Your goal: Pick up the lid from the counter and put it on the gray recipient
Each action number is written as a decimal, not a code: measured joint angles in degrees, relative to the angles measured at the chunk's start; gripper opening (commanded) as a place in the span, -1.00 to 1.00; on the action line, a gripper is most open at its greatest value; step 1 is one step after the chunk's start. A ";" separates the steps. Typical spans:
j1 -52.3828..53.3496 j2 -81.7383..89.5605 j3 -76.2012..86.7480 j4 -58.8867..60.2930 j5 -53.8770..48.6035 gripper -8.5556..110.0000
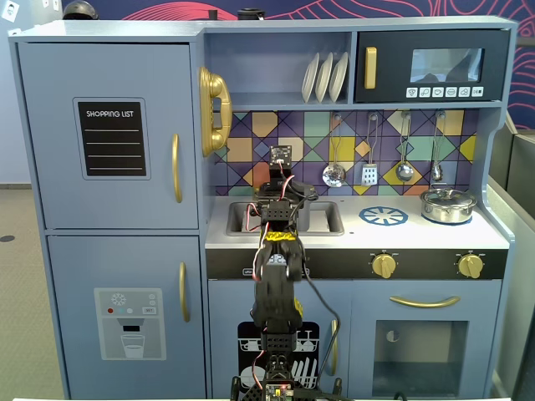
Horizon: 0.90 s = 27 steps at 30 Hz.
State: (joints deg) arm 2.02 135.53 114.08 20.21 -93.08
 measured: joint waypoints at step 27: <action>-0.79 41.66 57.57 32.43 10.37 -0.86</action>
State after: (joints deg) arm 1.23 177.19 171.65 52.65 -82.71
